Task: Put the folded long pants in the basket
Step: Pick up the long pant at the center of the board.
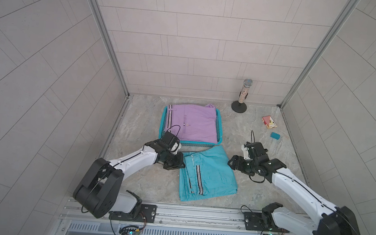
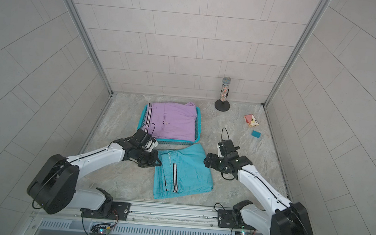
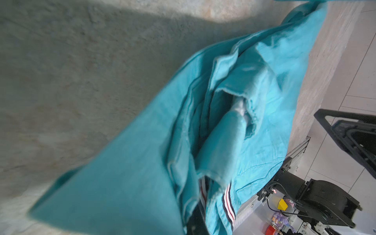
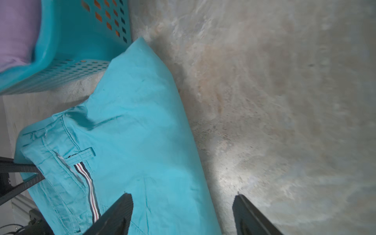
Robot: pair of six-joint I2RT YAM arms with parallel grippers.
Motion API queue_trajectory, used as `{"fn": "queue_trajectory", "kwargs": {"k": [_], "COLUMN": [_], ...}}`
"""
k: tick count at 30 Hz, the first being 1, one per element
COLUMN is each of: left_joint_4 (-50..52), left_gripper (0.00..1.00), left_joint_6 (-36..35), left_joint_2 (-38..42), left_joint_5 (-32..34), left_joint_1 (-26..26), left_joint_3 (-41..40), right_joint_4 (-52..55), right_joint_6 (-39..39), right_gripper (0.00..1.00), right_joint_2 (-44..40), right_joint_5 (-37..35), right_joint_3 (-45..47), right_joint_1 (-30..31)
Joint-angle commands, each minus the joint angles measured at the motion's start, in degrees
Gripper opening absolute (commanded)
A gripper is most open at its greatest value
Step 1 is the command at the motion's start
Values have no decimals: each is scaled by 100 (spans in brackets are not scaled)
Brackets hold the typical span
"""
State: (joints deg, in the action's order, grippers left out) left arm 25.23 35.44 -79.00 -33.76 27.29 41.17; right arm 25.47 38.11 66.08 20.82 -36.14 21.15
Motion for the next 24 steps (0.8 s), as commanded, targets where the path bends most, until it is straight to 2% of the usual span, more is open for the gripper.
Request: {"fn": "queue_trajectory", "kwargs": {"k": [1, 4, 10, 11, 13, 15, 16, 17, 24], "left_joint_4": [266, 201, 210, 219, 249, 316, 383, 477, 1155], "left_gripper": [0, 0, 0, 0, 0, 0, 0, 0, 0], "left_joint_6": [-118, -81, -77, -73, -64, -48, -50, -54, 138], "left_joint_2": [133, 109, 87, 86, 98, 175, 239, 332, 1262], "left_joint_5": [-15, -29, -83, -94, -122, -130, -113, -97, -203], "left_joint_1": [-38, -44, -83, -92, -92, -90, -90, -92, -92], "left_joint_3": [-18, -79, -65, -54, -41, -17, 5, 29, 272], "right_joint_4": [-595, -1065, -1124, -1132, -1120, -1058, -984, -890, 479], "right_joint_6": [-403, -252, -300, -304, -304, -278, -254, -215, 9], "right_gripper": [78, 73, 68, 64, 47, 13, 4, 0, 0], "right_joint_2": [682, 1300, 1621, 1610, 1548, 1398, 1281, 1111, -654], "right_joint_5": [817, 1225, 1002, 1019, 1032, 1045, 1022, 981, 441], "right_joint_3": [-83, -23, 10, 8, -1, -7, -16, -16, -348], "right_joint_1": [-14, -14, -19, -15, -6, 25, 48, 85, 657]}}
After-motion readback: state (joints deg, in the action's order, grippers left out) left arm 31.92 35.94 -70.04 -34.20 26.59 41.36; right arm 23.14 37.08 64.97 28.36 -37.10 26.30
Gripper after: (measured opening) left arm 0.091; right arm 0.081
